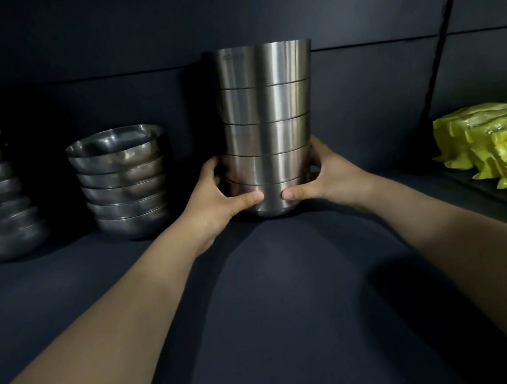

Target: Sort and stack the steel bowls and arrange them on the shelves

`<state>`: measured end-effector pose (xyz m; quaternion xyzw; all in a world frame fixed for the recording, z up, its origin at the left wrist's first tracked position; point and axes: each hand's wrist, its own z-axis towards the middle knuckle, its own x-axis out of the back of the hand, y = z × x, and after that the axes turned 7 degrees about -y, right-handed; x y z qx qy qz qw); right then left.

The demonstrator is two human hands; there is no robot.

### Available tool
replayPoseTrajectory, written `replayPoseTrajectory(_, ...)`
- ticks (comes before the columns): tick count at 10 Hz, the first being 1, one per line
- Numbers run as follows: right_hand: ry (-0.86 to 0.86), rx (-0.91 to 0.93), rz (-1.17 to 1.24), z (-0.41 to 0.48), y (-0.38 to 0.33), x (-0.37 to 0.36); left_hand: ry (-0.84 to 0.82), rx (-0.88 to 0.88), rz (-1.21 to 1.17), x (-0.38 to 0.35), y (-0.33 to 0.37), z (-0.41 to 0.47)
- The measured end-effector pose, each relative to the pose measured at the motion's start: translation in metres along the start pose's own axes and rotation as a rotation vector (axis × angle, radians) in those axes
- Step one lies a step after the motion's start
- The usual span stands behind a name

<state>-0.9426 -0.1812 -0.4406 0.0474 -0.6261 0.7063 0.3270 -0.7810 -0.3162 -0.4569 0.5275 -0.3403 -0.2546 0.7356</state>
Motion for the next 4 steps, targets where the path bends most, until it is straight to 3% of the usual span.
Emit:
replayPoseTrajectory(2,-0.039,-0.094,-0.090,-0.009,-0.001,-0.002,0.040,0.002,0.053,-0.007,0.011,-0.015)
replayPoseTrajectory(3,-0.015,-0.261,-0.109,-0.031,-0.006,-0.004,0.031,0.043,0.063,-0.008,0.022,-0.037)
replayPoseTrajectory(4,0.101,-0.262,-0.234,-0.063,-0.015,-0.010,0.038,0.058,0.091,-0.008,0.034,-0.065)
